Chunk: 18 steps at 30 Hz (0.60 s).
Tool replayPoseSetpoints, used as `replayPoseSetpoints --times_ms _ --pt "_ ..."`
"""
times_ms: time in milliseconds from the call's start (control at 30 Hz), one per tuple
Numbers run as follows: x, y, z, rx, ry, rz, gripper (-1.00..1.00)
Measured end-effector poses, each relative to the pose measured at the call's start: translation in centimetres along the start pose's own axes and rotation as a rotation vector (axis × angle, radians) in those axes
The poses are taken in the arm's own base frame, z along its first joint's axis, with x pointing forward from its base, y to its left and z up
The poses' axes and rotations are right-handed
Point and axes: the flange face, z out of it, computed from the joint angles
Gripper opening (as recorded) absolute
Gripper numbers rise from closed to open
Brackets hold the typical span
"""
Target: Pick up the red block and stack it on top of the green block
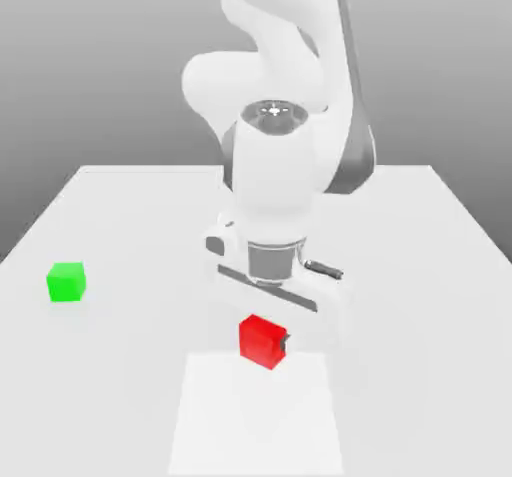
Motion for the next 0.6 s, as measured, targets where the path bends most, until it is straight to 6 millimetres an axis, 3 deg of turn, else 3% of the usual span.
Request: replayPoseSetpoints --times_ms 100,267,433,600 --pt "6.9 1.9 -0.2 -0.011 0.008 0.092 -1.00" --pt "16.0 6.8 -0.9 -0.025 0.013 0.170 -1.00" --pt "22.9 13.5 -1.8 -0.029 0.010 0.231 -1.00" --pt "28.1 22.4 -2.9 -0.019 0.003 0.317 -1.00"
